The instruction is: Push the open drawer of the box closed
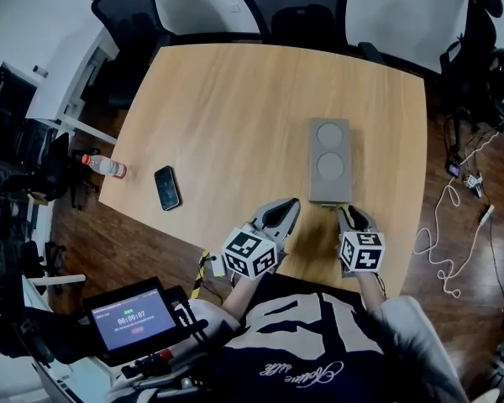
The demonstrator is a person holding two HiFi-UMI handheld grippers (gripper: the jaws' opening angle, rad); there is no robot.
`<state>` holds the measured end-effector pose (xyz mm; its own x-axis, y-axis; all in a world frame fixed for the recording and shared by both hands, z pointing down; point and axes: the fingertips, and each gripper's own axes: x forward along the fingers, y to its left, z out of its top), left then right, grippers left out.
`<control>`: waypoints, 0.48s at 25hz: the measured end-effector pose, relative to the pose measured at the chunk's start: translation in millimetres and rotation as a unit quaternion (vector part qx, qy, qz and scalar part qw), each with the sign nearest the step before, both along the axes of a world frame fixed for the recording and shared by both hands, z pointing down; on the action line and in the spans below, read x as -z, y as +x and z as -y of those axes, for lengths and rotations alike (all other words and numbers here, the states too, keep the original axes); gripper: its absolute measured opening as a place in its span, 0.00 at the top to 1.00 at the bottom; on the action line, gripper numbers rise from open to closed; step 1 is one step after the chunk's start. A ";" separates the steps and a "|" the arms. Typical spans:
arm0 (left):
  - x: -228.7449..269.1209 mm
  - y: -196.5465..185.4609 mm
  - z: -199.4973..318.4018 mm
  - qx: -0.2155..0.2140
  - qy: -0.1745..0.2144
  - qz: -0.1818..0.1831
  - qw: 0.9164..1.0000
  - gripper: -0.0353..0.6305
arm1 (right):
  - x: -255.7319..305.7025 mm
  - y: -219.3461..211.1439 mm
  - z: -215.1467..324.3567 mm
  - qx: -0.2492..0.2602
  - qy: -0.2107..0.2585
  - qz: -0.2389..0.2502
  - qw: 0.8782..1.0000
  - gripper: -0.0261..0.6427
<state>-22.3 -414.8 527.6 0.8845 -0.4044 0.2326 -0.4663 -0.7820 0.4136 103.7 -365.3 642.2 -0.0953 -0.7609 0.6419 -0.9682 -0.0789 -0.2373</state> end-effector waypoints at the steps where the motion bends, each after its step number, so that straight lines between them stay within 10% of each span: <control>1: 0.4 0.3 0.6 0.000 0.000 0.000 1.000 0.94 | 2.6 -3.6 -1.1 0.005 0.001 0.000 1.000 0.81; 12: 12.1 24.8 -69.0 0.003 0.015 0.005 1.000 0.94 | 41.5 12.8 -66.7 0.020 0.055 0.011 0.998 0.92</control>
